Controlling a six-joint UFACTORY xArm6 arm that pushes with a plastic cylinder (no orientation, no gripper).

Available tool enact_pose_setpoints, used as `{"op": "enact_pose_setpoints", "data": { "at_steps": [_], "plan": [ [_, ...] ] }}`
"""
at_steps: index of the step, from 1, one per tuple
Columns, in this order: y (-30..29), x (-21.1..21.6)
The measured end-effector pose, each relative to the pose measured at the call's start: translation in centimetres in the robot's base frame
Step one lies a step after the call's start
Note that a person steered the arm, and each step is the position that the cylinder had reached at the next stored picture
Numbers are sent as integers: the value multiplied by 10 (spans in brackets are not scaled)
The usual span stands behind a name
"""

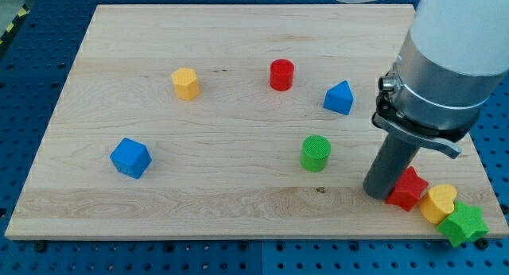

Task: Move the green circle to the center of the board

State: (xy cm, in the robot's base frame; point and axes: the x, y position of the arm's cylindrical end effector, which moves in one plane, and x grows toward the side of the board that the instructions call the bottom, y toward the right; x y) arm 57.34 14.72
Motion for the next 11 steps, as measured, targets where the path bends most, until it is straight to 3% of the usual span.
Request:
{"op": "enact_pose_setpoints", "data": {
  "at_steps": [4,6,8,11],
  "plan": [
    [-5,-7],
    [-91,-54],
    [-153,-43],
    [-122,-78]
  ]
}}
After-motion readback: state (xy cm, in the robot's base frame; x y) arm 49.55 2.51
